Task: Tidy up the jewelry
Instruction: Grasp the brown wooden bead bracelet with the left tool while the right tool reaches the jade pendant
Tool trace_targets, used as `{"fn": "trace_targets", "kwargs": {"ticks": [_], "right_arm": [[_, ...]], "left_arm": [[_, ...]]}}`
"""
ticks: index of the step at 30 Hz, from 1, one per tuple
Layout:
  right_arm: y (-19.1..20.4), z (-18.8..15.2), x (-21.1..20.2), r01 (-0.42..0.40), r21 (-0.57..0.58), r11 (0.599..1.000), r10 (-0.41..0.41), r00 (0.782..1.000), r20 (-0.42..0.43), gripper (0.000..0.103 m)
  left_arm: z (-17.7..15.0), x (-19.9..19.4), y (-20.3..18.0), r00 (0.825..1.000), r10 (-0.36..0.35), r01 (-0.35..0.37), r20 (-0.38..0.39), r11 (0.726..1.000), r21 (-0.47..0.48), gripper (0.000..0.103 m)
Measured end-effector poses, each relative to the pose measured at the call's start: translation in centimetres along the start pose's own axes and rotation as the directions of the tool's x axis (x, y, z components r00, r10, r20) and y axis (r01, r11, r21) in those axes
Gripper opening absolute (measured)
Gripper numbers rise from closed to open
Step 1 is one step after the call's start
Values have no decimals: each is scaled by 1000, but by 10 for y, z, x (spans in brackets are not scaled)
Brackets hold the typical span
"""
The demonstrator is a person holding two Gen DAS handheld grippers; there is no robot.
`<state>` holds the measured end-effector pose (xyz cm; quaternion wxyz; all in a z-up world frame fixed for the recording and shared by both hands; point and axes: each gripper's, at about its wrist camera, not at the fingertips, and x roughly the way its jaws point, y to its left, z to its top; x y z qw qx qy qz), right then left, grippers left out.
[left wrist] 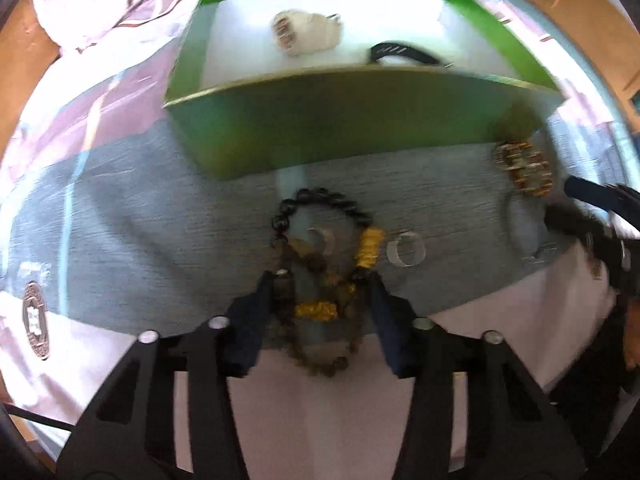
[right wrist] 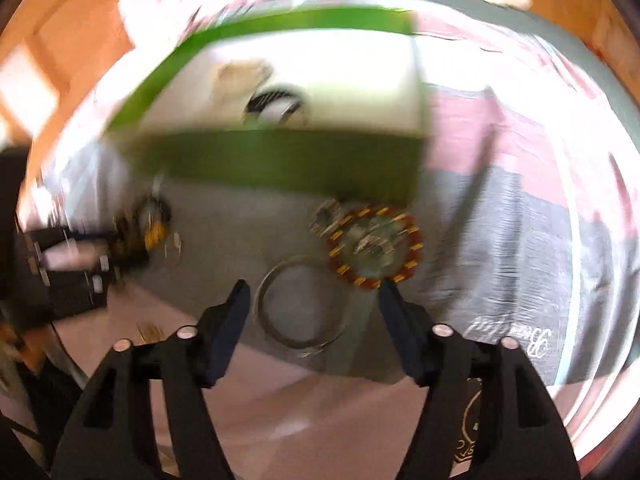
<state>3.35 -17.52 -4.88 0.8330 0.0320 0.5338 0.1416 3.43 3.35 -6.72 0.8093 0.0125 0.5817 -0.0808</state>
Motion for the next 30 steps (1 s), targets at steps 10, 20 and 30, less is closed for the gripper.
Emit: {"fn": "trace_targets", "kwargs": {"ticks": [10, 20, 30], "right_arm": [[-39, 13, 18, 135, 152, 979, -135, 991, -11, 68], [0, 6, 29, 167, -120, 979, -161, 986, 52, 2], [-16, 9, -28, -4, -49, 999, 16, 966, 257, 1]], "left_arm": [[2, -22, 8, 995, -62, 66, 82, 996, -54, 50], [2, -14, 20, 999, 15, -10, 50, 996, -87, 64], [7, -19, 34, 996, 20, -7, 82, 989, -151, 66]]}}
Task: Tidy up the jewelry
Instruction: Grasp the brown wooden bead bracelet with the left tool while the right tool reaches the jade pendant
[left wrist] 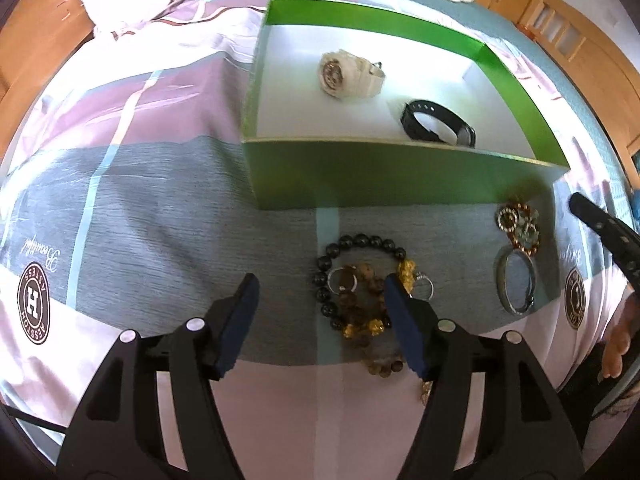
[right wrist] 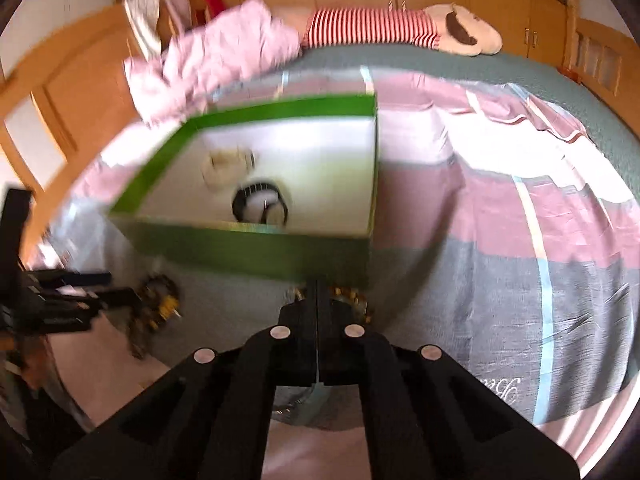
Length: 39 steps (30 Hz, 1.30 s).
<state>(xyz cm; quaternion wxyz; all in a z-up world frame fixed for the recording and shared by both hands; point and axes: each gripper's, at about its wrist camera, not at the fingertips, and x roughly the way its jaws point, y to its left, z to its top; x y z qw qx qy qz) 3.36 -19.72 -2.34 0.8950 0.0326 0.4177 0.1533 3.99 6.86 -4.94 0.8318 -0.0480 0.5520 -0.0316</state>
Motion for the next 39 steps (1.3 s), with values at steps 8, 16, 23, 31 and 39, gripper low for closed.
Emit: {"fn": "trace_targets", "kwargs": {"ticks": [8, 16, 23, 31, 39], "right_arm": [[-5, -8, 32, 51, 1, 999, -51, 993, -106, 51], [12, -20, 55, 80, -107, 991, -97, 980, -174, 8], [19, -15, 39, -9, -105, 994, -3, 994, -109, 0], [6, -10, 32, 11, -51, 999, -15, 996, -82, 0], [-15, -7, 33, 51, 44, 998, -47, 993, -105, 1]], "left_arm": [[-3, 7, -17, 1000, 3, -1, -31, 998, 64, 75], [-13, 14, -35, 998, 36, -27, -51, 986, 164, 80], [-18, 24, -32, 994, 28, -11, -107, 987, 157, 46], [-10, 10, -16, 998, -6, 11, -61, 995, 96, 19], [-5, -5, -4, 999, -32, 33, -18, 998, 60, 18]]}}
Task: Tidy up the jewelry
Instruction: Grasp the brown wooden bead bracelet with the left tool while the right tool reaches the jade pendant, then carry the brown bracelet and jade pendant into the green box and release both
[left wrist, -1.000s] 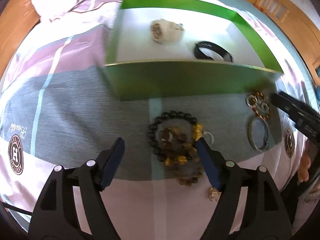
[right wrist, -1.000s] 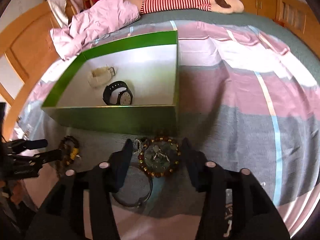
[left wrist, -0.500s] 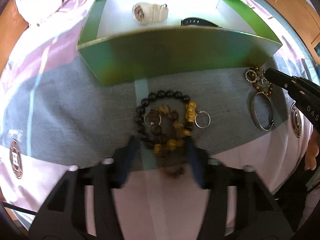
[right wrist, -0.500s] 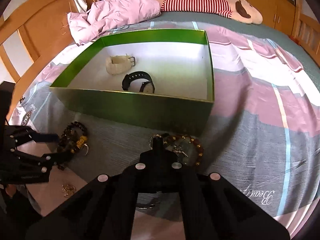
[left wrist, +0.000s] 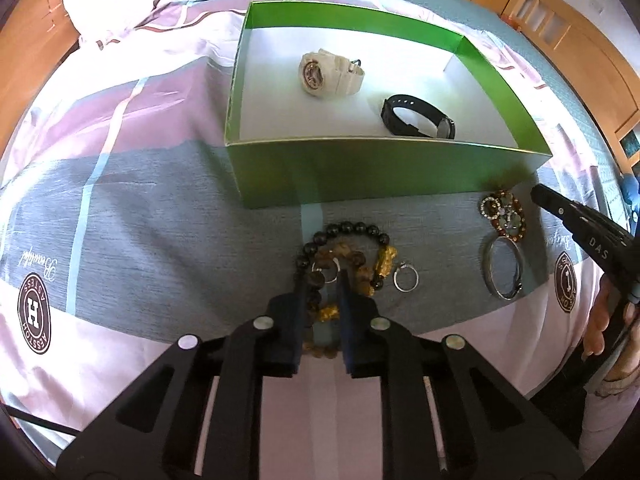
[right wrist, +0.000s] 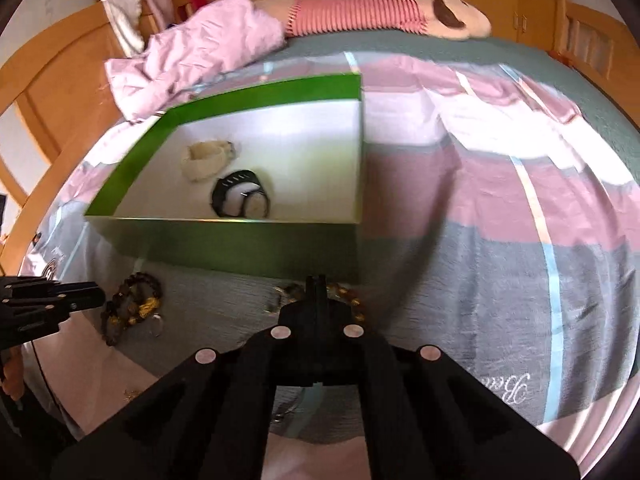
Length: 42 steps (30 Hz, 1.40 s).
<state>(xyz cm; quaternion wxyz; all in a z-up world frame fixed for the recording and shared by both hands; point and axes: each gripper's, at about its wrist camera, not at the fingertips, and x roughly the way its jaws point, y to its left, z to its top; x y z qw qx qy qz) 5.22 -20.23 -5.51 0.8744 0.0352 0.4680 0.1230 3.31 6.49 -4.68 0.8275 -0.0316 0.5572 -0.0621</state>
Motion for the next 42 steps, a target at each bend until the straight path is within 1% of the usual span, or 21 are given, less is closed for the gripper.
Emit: {"fn": "trace_targets", "kwargs": {"ticks": [1, 3, 5, 8, 9, 10, 12, 15, 17, 19, 21, 25, 26, 28, 33, 36, 37, 38, 39, 40, 42], "right_arm": [[-3, -1, 3, -1, 15, 1000, 1, 1000, -15, 2], [-7, -2, 8, -3, 36, 999, 4, 999, -36, 4], [-2, -3, 11, -3, 15, 1000, 3, 999, -42, 10], [14, -3, 17, 12, -64, 998, -14, 999, -29, 34], [19, -2, 20, 22, -88, 996, -25, 999, -25, 50], [25, -4, 24, 34, -118, 992, -36, 999, -19, 52], [31, -7, 36, 44, -158, 986, -51, 998, -43, 51], [34, -10, 42, 56, -179, 982, -64, 997, -39, 36], [33, -9, 40, 10, -163, 987, -20, 998, -59, 21], [31, -9, 36, -19, -143, 990, 10, 998, -64, 19], [34, -9, 32, -19, -149, 989, 10, 998, -56, 19], [30, -6, 18, -42, -126, 991, 39, 999, -26, 18], [30, -6, 14, -47, -119, 992, 46, 999, -17, 18], [25, -3, 5, -68, -100, 993, 69, 998, 4, 9], [16, 2, -13, -86, -69, 994, 90, 995, 51, 9], [9, 2, -6, -60, -45, 997, 60, 998, 18, 10], [7, 1, -2, -58, -33, 998, 58, 998, -7, 11], [5, -1, 5, -61, -21, 998, 60, 997, -42, 13], [6, -4, 10, -62, -20, 998, 60, 996, -60, 21], [8, -4, 13, -57, -26, 998, 55, 996, -67, 28], [17, -7, 19, -30, -67, 997, 25, 997, -74, 33]], "left_arm": [[0, 3, -3, 1000, 7, -7, -5, 1000, 1, 21], [-3, 7, -4, 1000, 21, -21, -14, 1000, 2, 38], [-2, 10, -3, 999, 38, -38, -25, 999, 1, 40], [-3, 16, -1, 998, 49, -49, -41, 999, -6, 49], [-3, 18, -1, 997, 53, -53, -48, 999, -4, 52], [-4, 20, -2, 997, 55, -55, -51, 999, 1, 52], [-5, 22, -6, 997, 59, -58, -58, 998, 17, 52], [-6, 24, -10, 996, 58, -56, -62, 998, 36, 52], [-6, 25, -10, 997, 51, -49, -63, 998, 36, 52], [-6, 24, -10, 997, 48, -46, -63, 998, 32, 52], [-6, 23, -9, 997, 54, -53, -59, 998, 24, 34], [-4, 16, -3, 997, 60, -60, -39, 998, 2, 12], [-3, 14, -3, 998, 60, -60, -32, 998, -4, 12], [-1, 6, 0, 999, 45, -45, -4, 999, -20, 11], [1, -6, -2, 999, 21, -21, 35, 1000, -11, 12], [0, 4, -4, 999, 38, -38, 14, 999, -5, 14], [0, 8, -4, 999, 43, -43, 4, 999, -1, 17], [-1, 11, -6, 999, 46, -46, -4, 999, 2, 25], [-2, 13, -7, 999, 52, -52, -12, 999, 9, 33], [-3, 15, -8, 998, 58, -57, -18, 998, 14, 35], [-4, 19, -9, 998, 65, -64, -28, 998, 21, 39]]}}
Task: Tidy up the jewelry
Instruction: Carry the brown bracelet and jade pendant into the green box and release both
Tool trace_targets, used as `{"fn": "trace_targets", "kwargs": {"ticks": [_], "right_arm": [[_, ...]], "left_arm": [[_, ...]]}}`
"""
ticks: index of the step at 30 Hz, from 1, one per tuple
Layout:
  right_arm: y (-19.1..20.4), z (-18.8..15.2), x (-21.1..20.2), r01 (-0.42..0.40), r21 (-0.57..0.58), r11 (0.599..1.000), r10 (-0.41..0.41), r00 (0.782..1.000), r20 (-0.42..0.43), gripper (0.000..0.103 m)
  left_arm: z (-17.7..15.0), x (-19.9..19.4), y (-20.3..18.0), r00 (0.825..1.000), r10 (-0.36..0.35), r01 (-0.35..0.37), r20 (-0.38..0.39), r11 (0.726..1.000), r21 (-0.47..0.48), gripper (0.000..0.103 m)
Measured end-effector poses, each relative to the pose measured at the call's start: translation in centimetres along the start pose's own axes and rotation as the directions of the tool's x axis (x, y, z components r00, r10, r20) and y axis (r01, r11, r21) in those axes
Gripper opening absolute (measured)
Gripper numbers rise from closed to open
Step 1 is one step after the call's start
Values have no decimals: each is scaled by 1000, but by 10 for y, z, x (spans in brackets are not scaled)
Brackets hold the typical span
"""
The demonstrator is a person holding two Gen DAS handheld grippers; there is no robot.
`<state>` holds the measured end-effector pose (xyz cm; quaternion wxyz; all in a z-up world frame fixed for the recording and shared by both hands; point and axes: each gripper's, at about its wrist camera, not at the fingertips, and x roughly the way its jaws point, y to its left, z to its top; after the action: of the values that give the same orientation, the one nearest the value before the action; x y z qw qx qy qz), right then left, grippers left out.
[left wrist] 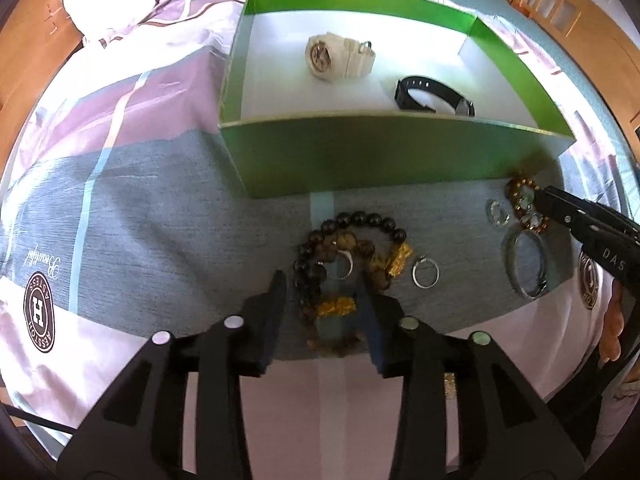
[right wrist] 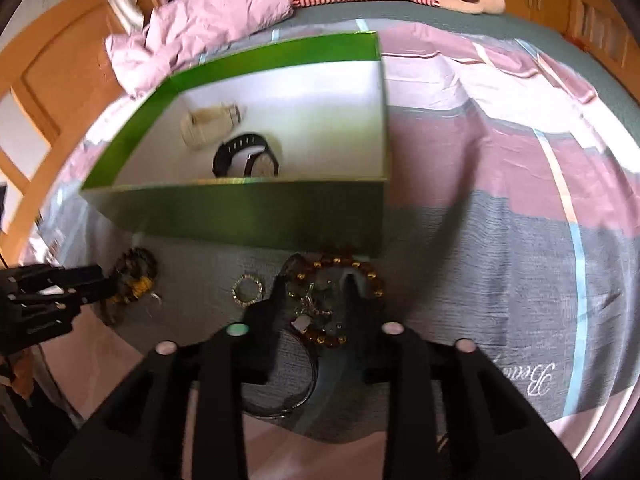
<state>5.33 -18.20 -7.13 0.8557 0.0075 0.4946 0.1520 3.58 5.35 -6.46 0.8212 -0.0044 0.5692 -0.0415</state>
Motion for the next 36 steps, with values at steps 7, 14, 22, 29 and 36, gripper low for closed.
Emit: {"fn": "trace_targets", "kwargs": {"ticks": [7, 14, 22, 29, 36], "right_arm": [[10, -4, 12, 33, -53, 998, -34, 999, -16, 29], [10, 1, 1, 15, -50, 999, -14, 999, 32, 18], [6, 7, -32, -24, -17, 1000, 26, 991, 130, 18], [9, 18, -60, -62, -18, 998, 65, 980, 186, 18], [18, 60, -92, -62, -58, 996, 76, 955, 288, 18]], "left_arm": [[1, 8, 2, 1000, -3, 3, -19, 1000, -1, 46], [3, -1, 2, 1000, -22, 22, 4, 1000, -5, 11], [6, -29, 5, 995, -62, 64, 83, 998, -13, 11], [18, -75, 1, 978, -94, 97, 187, 995, -6, 11], [67, -135, -11, 934, -134, 127, 331, 991, 42, 11]]}}
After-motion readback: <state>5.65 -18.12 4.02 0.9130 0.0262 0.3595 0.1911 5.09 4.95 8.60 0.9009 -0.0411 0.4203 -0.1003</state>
